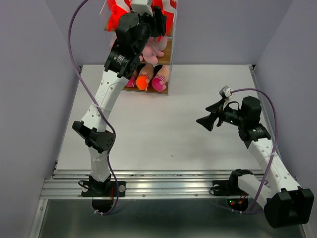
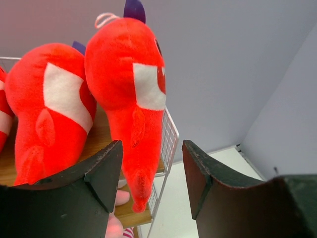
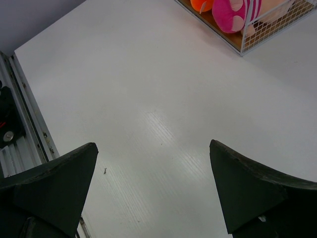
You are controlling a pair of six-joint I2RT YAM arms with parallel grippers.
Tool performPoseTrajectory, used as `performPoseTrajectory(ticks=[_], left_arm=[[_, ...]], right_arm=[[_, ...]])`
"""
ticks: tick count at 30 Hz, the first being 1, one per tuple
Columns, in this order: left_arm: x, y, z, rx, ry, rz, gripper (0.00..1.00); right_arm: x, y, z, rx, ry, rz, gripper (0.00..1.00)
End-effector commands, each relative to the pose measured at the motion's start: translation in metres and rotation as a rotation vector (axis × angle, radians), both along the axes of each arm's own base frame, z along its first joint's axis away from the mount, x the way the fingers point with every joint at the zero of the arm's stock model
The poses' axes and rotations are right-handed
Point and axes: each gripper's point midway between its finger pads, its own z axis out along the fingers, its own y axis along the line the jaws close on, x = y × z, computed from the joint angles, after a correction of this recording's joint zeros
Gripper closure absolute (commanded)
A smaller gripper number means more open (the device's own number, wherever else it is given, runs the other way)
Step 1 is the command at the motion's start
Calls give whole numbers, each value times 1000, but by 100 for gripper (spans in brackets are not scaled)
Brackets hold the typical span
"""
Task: Place and organize the stuffed toys onto the shelf
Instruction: Place the stuffed toy onto shelf
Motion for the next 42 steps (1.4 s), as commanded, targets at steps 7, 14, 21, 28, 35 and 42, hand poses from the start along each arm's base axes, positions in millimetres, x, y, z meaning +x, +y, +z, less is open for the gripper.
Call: performPoseTrajectory(ticks=[7, 14, 21, 28, 35, 42], left_arm=[[-47, 29, 89, -177, -192, -13, 43], [-51, 28, 128, -332, -332, -44, 54], [-20, 16, 122, -432, -387, -72, 59], [8, 16, 111, -488, -399, -95, 58], [30, 23, 92, -482, -364, -60, 55], [39, 24, 83, -492, -337, -52, 53]], right_arm=[[3, -2, 7, 1, -61, -2, 0], [1, -1, 7, 3, -58, 2, 0], [0, -1, 9, 7, -60, 8, 0], [0, 0, 7, 9, -51, 12, 0], [1, 0, 7, 8, -53, 7, 0], [1, 0, 6, 7, -50, 7, 0]])
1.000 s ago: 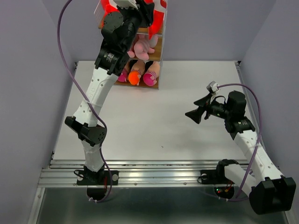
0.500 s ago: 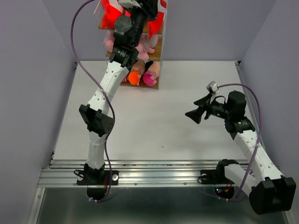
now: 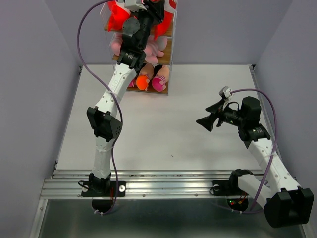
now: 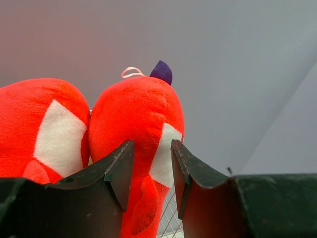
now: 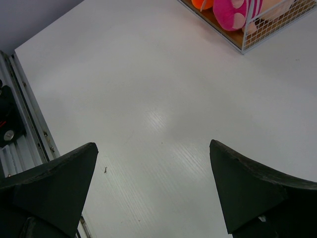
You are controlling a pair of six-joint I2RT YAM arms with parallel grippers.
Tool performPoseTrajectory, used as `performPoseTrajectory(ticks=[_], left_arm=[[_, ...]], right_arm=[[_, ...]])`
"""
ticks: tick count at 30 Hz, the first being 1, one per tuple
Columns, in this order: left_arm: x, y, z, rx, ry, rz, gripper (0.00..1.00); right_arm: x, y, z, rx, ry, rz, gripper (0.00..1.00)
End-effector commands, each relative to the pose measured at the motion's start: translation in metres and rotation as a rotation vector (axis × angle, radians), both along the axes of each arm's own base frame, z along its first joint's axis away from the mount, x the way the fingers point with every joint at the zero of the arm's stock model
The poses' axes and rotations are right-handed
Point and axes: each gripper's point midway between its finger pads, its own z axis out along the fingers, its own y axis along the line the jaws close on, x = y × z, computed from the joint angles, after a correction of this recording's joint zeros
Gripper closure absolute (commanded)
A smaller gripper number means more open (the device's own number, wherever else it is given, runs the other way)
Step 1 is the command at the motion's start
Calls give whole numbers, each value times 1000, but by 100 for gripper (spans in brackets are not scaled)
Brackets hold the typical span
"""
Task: Place and organize the stuffed toys onto the shelf
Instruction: Place the stuffed toy onto shelf
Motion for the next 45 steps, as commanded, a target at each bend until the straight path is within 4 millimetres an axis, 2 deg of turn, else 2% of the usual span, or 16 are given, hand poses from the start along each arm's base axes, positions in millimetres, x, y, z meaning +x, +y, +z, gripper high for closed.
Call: performPoseTrajectory(ticks=[1, 6, 10, 14, 16, 26, 35, 39, 45], left_arm=[[-33, 19, 59, -91, -134, -6, 53], [-34, 18, 59, -101, -132, -19, 53], [-48, 19, 77, -125, -184, -39, 52], [-61, 24, 94, -175, -238, -33, 44], [-62, 26, 97, -200, -249, -22, 40], [-31, 22, 66, -241, -165, 9, 37], [-5, 18, 33, -202, -64, 61, 36], [1, 17, 22, -186, -34, 72, 36], [4, 17, 17, -174, -11, 87, 36]], right_arm=[[2, 0, 11, 8, -61, 6, 0], [3, -3, 11, 8, -60, -2, 0], [3, -2, 12, 10, -62, 1, 0], [3, -2, 13, 11, -62, 3, 0], [2, -2, 13, 11, -63, 1, 0], [3, -5, 14, 10, -68, -10, 0], [3, -5, 16, 12, -74, -8, 0], [4, -7, 16, 12, -70, -18, 0], [4, -7, 16, 14, -70, -15, 0]])
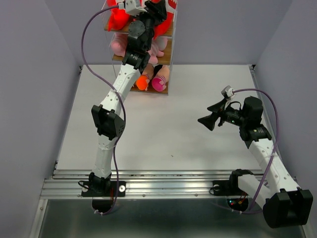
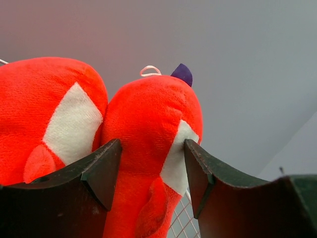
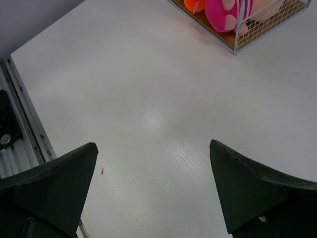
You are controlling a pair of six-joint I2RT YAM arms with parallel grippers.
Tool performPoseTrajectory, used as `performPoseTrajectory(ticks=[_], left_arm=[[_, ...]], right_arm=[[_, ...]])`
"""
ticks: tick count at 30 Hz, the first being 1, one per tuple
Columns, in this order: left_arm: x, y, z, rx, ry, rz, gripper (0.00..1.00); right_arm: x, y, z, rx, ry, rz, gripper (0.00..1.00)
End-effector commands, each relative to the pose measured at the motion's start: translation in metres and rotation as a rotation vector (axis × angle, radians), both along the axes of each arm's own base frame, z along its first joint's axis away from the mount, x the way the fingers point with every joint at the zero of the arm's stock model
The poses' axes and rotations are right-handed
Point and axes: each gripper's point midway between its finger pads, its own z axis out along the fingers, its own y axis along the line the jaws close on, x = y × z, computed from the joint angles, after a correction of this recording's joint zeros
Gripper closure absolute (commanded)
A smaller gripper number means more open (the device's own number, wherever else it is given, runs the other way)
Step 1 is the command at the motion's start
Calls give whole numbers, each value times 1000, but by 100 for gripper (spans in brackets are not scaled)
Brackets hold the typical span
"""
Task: Place and organize the stuffed toys onto the shelf
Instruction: Place the stuffed toy onto shelf
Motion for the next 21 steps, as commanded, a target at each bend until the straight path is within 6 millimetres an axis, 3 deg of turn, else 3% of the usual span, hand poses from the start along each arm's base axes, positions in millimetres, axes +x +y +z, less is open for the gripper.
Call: performPoseTrajectory(ticks=[1, 9, 15, 21], left_arm=[[-18, 13, 35, -26, -60, 26, 36], [-35, 16, 58, -54, -117, -2, 30], [-67, 25, 96, -94, -193, -33, 26], [-93, 27, 117, -93, -232, -61, 25]], right_arm=[[1, 0, 14, 8, -64, 7, 0], [1, 0, 13, 8, -64, 7, 0], [0, 0, 13, 9, -61, 10, 0], [2, -3, 13, 7, -66, 0, 0]])
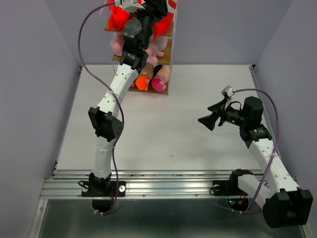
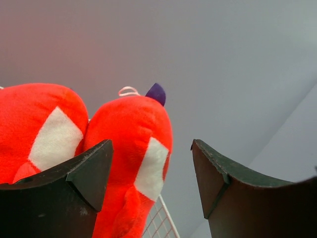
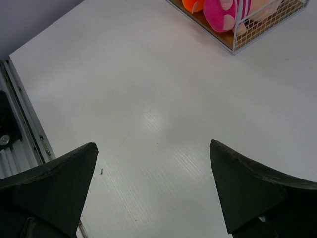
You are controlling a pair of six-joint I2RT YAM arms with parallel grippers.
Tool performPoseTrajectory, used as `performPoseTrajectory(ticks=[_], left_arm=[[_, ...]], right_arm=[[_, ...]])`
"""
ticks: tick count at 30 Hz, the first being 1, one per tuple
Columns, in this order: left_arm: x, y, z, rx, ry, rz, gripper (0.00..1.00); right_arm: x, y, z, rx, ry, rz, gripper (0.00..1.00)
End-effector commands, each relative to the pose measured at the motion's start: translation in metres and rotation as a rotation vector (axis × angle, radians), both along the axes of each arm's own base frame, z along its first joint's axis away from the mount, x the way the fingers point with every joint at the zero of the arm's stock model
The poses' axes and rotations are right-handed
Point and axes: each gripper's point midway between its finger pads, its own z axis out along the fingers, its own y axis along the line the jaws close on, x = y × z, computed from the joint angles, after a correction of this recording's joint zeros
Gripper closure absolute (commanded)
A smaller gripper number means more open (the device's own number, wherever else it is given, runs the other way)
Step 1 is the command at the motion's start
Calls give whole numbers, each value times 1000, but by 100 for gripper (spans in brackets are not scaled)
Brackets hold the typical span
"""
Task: Place and organize the stuffed toys onto the shelf
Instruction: Place the stuffed toy onto shelf
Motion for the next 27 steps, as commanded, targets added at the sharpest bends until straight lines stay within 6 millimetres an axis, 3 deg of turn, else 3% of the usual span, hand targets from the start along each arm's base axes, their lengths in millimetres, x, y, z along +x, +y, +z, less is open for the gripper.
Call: performPoseTrajectory(ticks=[1, 5, 12, 14, 15, 16, 17, 18, 19, 20, 21, 22, 23, 24, 26, 27], left_arm=[[-81, 30, 100, -87, -205, -27, 25], [-92, 36, 106, -79, -201, -24, 24], [-141, 52, 132, 18, -208, -38, 24], [-171, 62, 141, 62, -201, -49, 22], [-168, 60, 125, 107, -156, -47, 21], [-195, 75, 132, 141, -164, -28, 21], [-206, 83, 129, 165, -152, -11, 20], [-197, 81, 98, 224, -79, 2, 19], [-230, 102, 103, 260, -96, 39, 18], [-220, 108, 66, 303, -5, 79, 17], [-256, 132, 73, 293, -26, 111, 16], [-258, 141, 49, 352, 35, 146, 5], [-267, 150, 34, 372, 65, 167, 1], [-283, 164, 6, 394, 108, 186, 1], [-294, 184, -36, 435, 193, 243, 1], [-308, 195, -70, 462, 232, 259, 1]], right_arm=[[2, -2, 12, 6, -63, 2, 0], [3, -5, 12, 3, -67, -11, 0], [5, -9, 16, -2, -82, -36, 0], [8, -14, 16, -6, -84, -59, 0], [9, -15, 16, -9, -86, -74, 0], [11, -19, 17, -12, -89, -92, 0], [13, -21, 17, -16, -90, -108, 0], [14, -22, 19, -18, -95, -119, 0], [17, -27, 19, -21, -95, -140, 0], [20, -32, 18, -25, -91, -169, 0], [22, -33, 16, -27, -85, -176, 0], [25, -38, 14, -14, -56, -213, 0], [30, -43, 10, -25, -49, -250, 0], [40, -54, 7, -7, -4, -350, 0], [49, -60, 1, -18, 23, -396, 0], [56, -71, 0, -31, 33, -456, 0]])
